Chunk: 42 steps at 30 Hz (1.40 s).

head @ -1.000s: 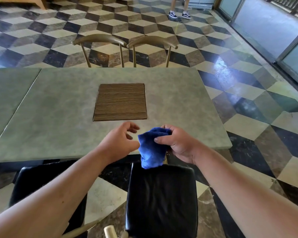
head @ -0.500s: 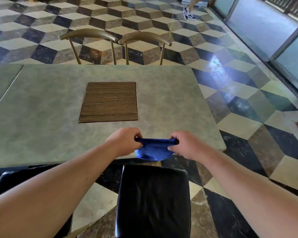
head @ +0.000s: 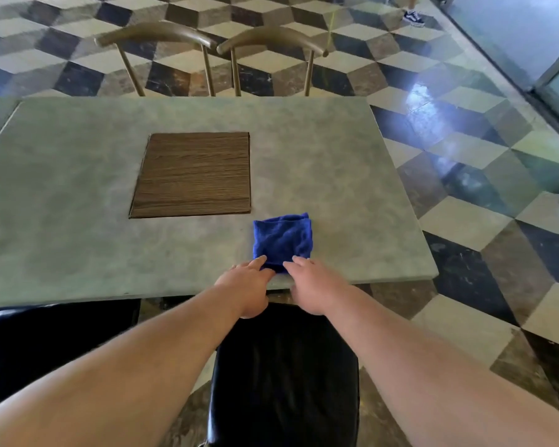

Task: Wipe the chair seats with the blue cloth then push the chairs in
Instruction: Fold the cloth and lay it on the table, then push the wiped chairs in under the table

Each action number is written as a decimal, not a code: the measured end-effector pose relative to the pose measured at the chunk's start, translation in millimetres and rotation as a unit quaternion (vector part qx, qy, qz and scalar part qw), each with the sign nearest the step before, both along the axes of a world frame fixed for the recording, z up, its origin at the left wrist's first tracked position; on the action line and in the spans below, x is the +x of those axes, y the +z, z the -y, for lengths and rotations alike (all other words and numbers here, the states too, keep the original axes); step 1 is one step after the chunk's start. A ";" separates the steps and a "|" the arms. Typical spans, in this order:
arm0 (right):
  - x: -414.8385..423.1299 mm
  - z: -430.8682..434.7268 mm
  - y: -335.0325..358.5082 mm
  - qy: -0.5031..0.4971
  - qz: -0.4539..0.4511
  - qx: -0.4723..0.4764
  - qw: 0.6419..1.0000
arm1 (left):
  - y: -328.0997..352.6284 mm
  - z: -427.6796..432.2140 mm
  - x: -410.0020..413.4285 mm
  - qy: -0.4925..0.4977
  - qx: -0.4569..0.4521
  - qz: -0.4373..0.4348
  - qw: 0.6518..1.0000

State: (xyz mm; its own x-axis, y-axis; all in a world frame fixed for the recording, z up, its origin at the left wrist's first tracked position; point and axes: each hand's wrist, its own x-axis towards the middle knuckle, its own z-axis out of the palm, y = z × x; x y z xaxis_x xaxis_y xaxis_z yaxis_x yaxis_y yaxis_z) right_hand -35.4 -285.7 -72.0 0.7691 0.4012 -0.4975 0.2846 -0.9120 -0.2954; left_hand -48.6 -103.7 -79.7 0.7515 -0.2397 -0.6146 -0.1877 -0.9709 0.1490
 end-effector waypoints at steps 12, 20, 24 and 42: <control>-91.0 -94.5 36.9 0.104 0.102 0.051 0.988 | 87.3 -106.7 -103.6 0.132 0.007 0.132 0.982; -191.9 -251.0 62.7 0.223 0.078 0.105 0.966 | 112.9 -310.0 -270.5 0.271 0.128 0.077 0.951; -243.8 -341.2 55.1 0.264 0.061 0.094 0.958 | 89.4 -413.1 -353.5 0.325 0.146 0.043 0.933; -412.7 -523.9 -38.0 0.255 -0.018 -0.184 0.949 | -36.3 -611.3 -460.2 -0.038 0.121 -0.072 0.989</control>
State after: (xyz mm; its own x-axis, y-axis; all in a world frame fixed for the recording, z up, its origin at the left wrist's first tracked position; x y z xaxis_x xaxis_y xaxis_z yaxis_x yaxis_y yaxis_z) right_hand -448.1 238.2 -110.1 0.5011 0.5113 -0.6982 0.7127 -0.7014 -0.0022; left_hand -508.9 507.6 -116.1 0.6382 -0.1246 -0.7597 -0.2547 -0.9654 -0.0556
